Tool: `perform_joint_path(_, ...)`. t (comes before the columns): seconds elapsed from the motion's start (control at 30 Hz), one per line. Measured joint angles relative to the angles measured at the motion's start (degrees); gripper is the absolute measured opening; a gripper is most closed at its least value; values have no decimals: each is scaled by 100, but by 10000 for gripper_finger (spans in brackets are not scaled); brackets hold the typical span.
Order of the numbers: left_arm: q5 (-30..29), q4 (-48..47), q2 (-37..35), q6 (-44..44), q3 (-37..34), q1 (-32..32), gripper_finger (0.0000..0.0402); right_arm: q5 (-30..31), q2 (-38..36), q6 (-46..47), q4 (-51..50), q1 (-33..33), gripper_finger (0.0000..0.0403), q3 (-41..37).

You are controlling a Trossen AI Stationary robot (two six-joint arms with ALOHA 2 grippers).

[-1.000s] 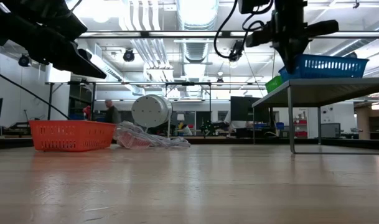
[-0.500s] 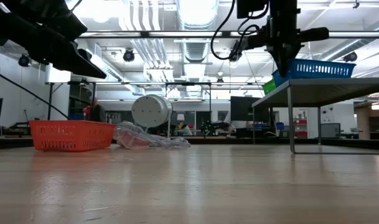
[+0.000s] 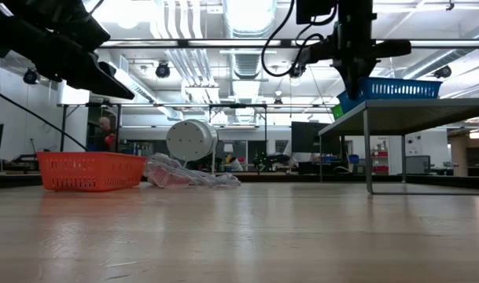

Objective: Pick & Place Office Desk Supplies
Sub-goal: Put the blue bin filled with pack of crayons on the shelf

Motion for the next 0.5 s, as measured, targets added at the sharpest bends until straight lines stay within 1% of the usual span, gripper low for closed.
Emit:
perform_joint_path(0.37, 0, 0, 2, 0, 0, 0, 212, -11, -2, 115, 24, 0, 9, -55)
perform_joint_path(0.5, 0, 0, 0, 0, 0, 0, 212, -32, -2, 116, 15, 0, 29, -62)
